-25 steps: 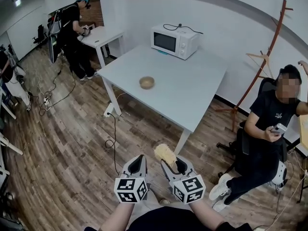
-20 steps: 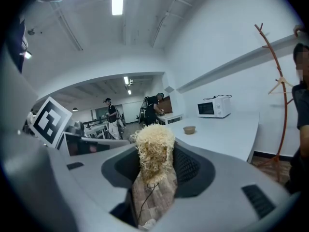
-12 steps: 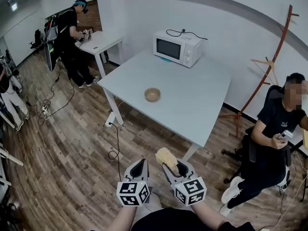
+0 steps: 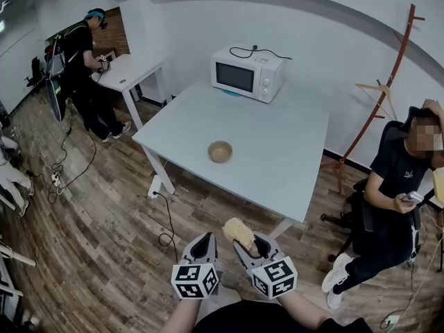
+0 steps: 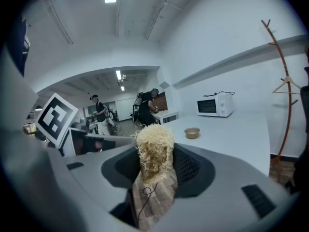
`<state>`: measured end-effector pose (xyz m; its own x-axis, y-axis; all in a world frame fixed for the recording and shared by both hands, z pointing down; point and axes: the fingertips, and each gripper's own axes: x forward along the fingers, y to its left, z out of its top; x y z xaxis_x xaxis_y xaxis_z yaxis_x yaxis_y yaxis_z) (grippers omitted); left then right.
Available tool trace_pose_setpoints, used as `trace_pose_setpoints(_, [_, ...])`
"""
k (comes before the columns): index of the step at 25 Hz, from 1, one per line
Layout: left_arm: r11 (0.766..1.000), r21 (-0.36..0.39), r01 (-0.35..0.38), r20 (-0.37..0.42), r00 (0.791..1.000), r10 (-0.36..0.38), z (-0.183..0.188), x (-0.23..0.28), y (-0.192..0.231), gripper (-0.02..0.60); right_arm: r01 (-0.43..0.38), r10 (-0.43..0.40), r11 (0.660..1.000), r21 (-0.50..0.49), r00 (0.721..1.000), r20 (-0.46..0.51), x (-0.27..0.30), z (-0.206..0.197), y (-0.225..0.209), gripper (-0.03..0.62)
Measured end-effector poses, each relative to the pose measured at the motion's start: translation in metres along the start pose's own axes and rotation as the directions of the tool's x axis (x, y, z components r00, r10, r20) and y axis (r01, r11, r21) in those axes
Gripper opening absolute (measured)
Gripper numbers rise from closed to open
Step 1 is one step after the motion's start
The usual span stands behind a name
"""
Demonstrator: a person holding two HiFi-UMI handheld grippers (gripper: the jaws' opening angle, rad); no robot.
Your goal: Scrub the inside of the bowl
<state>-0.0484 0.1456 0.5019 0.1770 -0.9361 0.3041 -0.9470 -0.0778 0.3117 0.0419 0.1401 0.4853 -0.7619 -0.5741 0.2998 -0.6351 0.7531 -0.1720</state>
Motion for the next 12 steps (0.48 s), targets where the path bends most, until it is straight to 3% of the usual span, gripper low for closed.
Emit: trace_pose_setpoints(12, [0.996,0.029,0.079,-0.038,0.996,-0.078,0.028,0.034,0.063,0.018,0.075,-0.075,0.997,0.029,0.997,0.005,0.072,0.017,0.009,0.178])
